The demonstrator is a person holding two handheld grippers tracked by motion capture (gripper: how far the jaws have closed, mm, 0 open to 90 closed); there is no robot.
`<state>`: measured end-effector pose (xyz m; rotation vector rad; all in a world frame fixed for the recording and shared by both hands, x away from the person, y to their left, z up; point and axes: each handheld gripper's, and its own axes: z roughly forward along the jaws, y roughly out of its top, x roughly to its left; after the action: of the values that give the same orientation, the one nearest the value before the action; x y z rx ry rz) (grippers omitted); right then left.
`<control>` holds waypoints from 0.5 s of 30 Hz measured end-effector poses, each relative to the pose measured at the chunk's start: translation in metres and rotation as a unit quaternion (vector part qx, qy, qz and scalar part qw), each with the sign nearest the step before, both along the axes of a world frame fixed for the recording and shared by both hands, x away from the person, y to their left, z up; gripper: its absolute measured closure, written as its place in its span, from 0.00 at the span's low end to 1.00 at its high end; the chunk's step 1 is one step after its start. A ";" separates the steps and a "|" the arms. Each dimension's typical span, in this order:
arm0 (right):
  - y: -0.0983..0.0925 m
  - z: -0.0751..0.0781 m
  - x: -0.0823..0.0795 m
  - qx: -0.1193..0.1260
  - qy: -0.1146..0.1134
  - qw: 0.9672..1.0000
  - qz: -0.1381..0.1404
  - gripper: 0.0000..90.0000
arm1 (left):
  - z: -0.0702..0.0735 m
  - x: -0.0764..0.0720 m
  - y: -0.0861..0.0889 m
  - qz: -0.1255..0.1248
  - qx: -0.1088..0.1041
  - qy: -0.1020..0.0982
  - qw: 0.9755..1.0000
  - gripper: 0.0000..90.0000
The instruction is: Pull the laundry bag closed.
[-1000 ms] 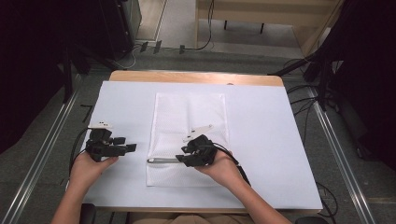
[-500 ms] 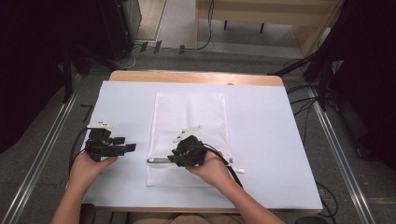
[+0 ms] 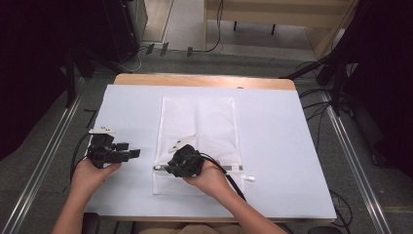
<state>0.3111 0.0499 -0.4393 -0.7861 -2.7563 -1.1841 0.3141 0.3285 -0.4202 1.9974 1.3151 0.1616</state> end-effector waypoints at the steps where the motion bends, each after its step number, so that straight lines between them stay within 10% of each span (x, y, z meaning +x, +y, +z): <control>1: 0.002 -0.001 0.000 0.000 0.002 1.000 0.000 0.86 | 0.000 0.000 0.001 0.000 0.001 -0.001 1.000 0.39; 15: 0.024 -0.014 0.001 -0.007 0.029 1.000 0.010 0.82 | 0.000 0.000 0.001 0.003 0.002 -0.001 1.000 0.39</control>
<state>0.3116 0.0735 -0.4533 -0.7801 -2.7231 -1.1210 0.3144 0.3297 -0.4199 1.9957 1.3212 0.1680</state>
